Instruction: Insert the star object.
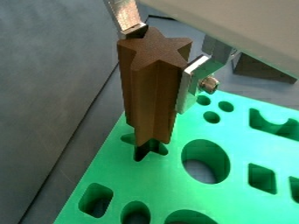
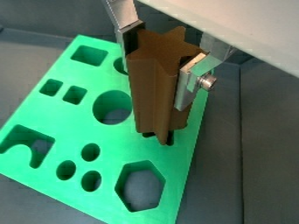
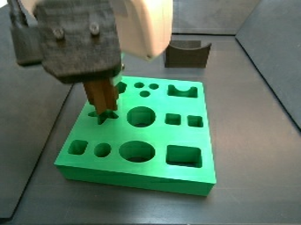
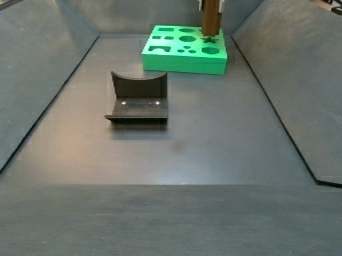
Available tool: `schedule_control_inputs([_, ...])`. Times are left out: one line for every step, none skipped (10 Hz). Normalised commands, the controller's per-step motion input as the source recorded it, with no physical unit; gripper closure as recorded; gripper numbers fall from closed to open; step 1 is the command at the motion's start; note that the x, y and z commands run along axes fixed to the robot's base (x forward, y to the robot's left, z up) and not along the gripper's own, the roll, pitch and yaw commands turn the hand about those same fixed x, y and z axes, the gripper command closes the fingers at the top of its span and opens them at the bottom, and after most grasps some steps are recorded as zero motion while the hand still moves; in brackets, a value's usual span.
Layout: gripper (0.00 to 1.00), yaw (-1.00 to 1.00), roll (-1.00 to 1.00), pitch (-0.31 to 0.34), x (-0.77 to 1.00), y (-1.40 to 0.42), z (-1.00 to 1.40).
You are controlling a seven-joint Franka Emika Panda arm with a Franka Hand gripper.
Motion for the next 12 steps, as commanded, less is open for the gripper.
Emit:
schedule_control_inputs([1.0,0.0,0.0,0.0,0.0,0.0,-0.32])
schedule_control_inputs([1.0,0.0,0.0,0.0,0.0,-0.01,-0.27])
schedule_control_inputs([1.0,0.0,0.0,0.0,0.0,-0.05,-0.27])
schedule_control_inputs([1.0,0.0,0.0,0.0,0.03,-0.07,-0.27])
schedule_control_inputs([1.0,0.0,0.0,0.0,0.0,-0.1,-0.27])
schedule_control_inputs([1.0,0.0,-0.07,0.0,0.03,-0.15,-0.33])
schedule_control_inputs([1.0,0.07,-0.05,0.0,0.18,-0.13,-0.36])
schedule_control_inputs([1.0,0.11,0.0,0.0,0.25,-0.07,-0.42])
schedule_control_inputs([1.0,0.17,0.0,0.0,0.27,0.0,-0.52])
schedule_control_inputs([1.0,0.33,0.0,0.0,0.13,0.0,-0.55])
schedule_control_inputs([1.0,0.53,0.03,-0.044,0.0,0.0,-0.54])
schedule_control_inputs([1.0,0.67,0.04,-0.1,-0.03,0.0,-0.51])
